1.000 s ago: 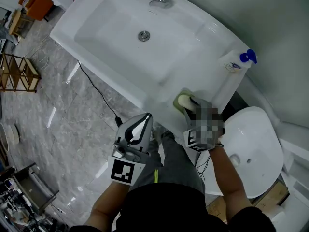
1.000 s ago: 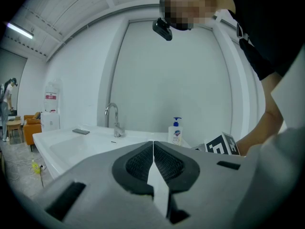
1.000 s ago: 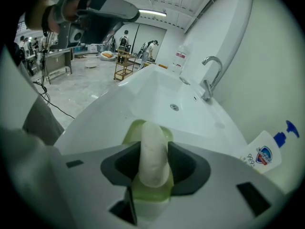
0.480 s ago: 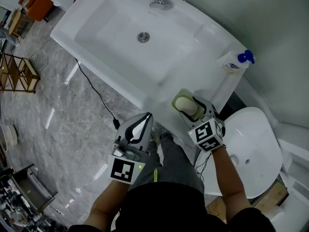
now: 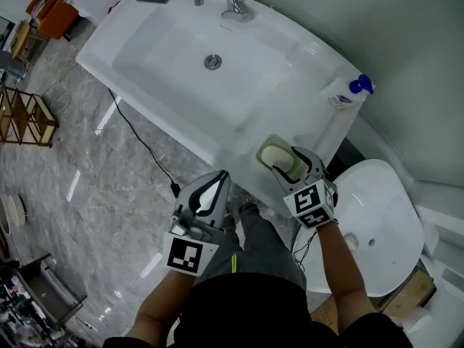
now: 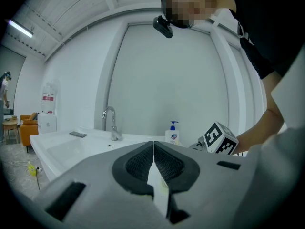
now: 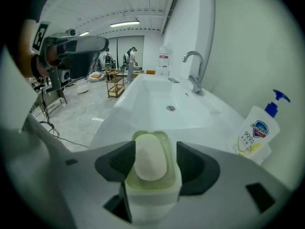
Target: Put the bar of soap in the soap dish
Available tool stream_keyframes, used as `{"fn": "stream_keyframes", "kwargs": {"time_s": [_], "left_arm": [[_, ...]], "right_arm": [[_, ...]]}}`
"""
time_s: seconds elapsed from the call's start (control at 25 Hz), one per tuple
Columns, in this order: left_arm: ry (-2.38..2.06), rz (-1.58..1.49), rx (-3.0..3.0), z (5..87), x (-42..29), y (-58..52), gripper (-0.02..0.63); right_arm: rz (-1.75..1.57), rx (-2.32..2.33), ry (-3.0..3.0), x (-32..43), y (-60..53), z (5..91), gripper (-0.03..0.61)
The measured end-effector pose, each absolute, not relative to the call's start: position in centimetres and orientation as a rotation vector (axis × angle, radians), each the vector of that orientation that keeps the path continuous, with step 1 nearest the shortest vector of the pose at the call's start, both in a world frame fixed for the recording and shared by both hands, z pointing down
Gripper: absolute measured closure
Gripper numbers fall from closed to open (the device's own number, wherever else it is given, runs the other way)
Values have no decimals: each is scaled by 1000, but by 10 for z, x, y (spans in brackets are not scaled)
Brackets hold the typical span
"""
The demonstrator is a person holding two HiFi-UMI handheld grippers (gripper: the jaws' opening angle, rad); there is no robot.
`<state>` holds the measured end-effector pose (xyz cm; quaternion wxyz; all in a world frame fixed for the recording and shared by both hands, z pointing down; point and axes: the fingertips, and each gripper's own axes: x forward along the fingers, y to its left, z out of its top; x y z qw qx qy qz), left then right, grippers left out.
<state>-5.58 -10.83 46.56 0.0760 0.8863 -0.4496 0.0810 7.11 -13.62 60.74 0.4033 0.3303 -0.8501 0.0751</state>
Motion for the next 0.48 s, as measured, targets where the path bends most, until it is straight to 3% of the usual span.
{"fn": "stream_keyframes", "kwargs": {"time_s": [0.2, 0.48], "left_arm": [[-1332, 232, 2686, 458, -56, -108, 591], [-1313, 211, 2725, 441, -61, -105, 591]], "right_arm": [[308, 923, -2185, 76, -135, 603, 316], [473, 1106, -2195, 92, -136, 582, 528]]}}
